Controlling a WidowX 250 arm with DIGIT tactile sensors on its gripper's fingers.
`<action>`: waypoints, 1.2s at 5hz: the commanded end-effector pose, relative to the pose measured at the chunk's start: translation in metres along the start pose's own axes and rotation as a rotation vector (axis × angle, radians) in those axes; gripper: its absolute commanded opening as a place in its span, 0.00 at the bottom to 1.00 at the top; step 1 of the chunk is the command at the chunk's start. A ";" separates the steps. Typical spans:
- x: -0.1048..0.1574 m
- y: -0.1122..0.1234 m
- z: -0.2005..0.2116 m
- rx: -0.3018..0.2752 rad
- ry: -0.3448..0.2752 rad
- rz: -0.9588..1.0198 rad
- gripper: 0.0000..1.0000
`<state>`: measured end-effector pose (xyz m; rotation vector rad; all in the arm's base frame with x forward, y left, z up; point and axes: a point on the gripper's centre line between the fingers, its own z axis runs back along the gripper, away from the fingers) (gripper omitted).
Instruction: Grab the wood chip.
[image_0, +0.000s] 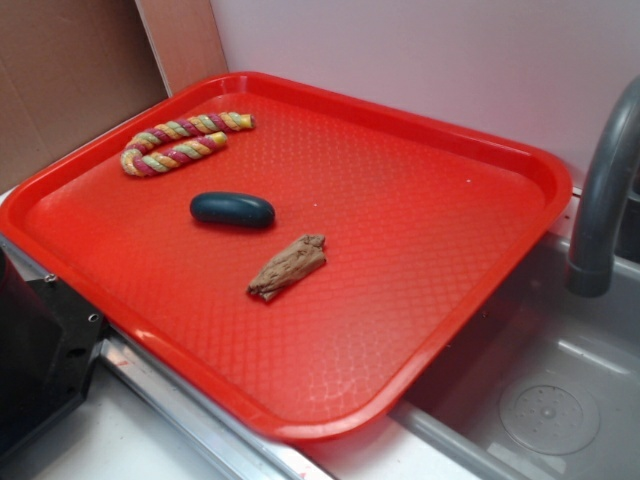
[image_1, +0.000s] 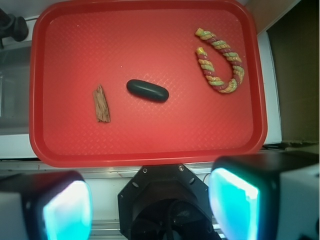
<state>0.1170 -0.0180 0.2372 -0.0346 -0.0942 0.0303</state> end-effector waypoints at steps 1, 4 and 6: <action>0.000 0.000 0.000 0.000 0.000 0.000 1.00; 0.024 -0.029 -0.053 -0.043 -0.075 0.102 1.00; 0.034 -0.064 -0.124 -0.044 -0.044 0.066 1.00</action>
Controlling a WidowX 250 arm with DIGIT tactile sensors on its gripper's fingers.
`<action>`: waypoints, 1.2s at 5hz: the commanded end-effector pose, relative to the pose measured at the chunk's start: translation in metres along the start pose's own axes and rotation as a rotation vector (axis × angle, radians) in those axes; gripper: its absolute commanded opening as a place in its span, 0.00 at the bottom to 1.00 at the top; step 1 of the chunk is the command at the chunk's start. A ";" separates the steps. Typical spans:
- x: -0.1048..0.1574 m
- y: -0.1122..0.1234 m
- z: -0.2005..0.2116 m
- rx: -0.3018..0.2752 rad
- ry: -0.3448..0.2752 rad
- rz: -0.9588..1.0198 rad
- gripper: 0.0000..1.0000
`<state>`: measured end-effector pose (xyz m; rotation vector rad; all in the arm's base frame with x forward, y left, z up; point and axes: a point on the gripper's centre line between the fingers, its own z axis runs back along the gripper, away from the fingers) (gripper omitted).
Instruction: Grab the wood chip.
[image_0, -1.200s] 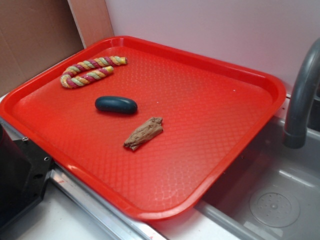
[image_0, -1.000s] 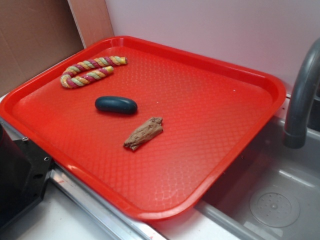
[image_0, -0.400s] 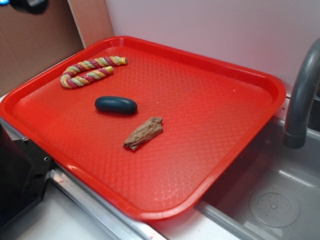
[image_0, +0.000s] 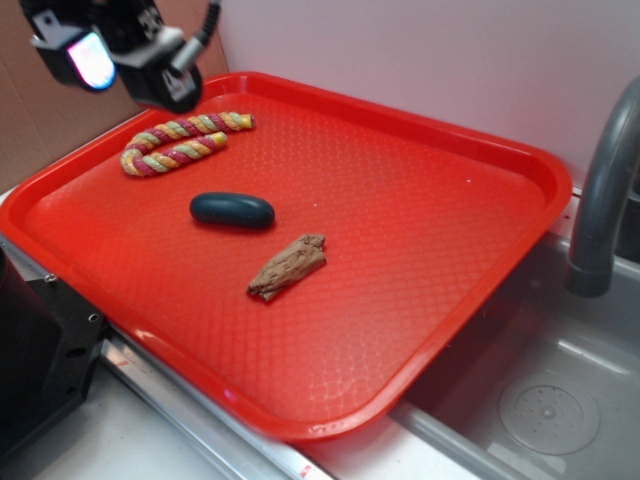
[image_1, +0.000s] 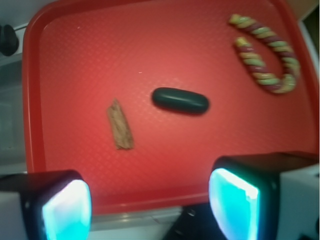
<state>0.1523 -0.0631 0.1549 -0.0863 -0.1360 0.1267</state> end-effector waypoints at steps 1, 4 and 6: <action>0.003 -0.029 -0.073 0.033 0.040 -0.066 1.00; 0.032 -0.029 -0.146 0.075 0.140 -0.095 0.93; 0.019 -0.032 -0.144 0.070 0.138 -0.106 0.00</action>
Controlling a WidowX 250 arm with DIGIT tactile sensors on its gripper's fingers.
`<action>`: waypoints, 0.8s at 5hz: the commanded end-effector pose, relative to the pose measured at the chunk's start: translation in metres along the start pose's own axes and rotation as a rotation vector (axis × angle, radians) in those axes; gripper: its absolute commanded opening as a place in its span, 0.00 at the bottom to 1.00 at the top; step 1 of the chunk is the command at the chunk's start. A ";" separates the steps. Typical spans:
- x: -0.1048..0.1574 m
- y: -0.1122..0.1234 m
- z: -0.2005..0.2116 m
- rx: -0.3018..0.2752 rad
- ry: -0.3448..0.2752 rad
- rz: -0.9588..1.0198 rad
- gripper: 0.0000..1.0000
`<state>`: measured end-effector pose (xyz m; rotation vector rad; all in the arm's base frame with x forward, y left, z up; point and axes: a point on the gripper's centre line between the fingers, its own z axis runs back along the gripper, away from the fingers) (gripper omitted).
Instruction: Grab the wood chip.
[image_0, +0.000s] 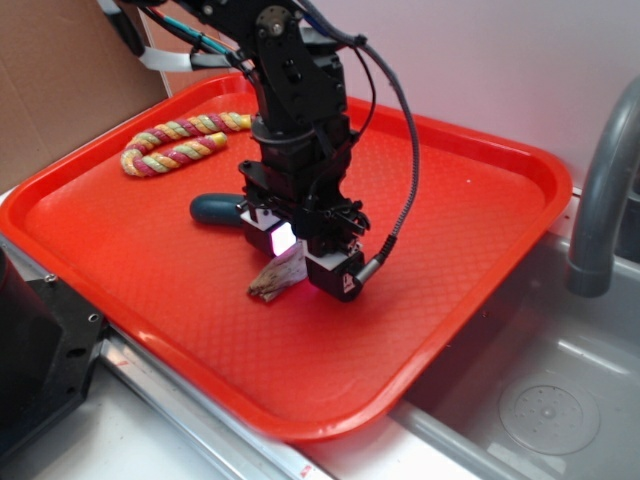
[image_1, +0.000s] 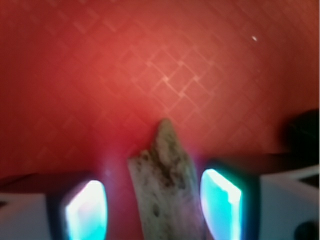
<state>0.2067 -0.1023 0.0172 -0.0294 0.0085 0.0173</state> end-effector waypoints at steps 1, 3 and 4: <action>-0.012 0.001 0.012 0.073 -0.015 -0.004 0.00; 0.003 0.032 0.104 0.060 -0.003 0.004 0.00; 0.002 0.056 0.150 0.064 -0.053 0.039 0.00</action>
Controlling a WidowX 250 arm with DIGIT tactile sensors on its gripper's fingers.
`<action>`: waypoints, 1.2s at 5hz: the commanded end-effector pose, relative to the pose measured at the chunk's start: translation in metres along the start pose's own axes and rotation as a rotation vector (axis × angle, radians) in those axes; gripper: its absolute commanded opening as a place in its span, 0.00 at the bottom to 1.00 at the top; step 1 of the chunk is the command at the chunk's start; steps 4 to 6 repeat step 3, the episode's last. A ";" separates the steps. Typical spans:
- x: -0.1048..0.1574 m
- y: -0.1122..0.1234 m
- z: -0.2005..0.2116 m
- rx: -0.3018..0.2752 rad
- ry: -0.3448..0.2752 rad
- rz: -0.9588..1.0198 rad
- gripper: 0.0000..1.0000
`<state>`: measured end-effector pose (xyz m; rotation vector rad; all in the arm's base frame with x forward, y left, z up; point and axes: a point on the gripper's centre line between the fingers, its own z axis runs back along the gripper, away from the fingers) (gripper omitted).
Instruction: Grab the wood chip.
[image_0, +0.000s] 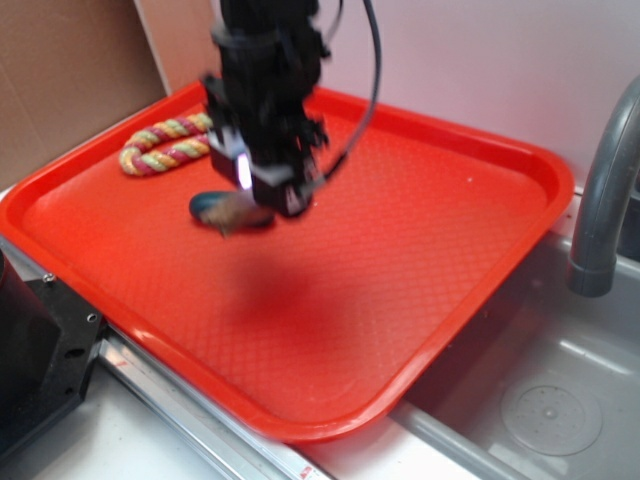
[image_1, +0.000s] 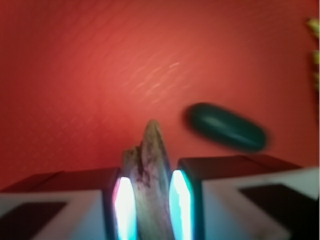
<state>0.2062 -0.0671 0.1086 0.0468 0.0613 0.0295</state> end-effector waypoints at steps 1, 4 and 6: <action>-0.019 0.050 0.080 -0.016 -0.155 0.069 0.00; -0.022 0.060 0.077 -0.017 -0.135 0.034 0.00; -0.022 0.060 0.077 -0.017 -0.135 0.034 0.00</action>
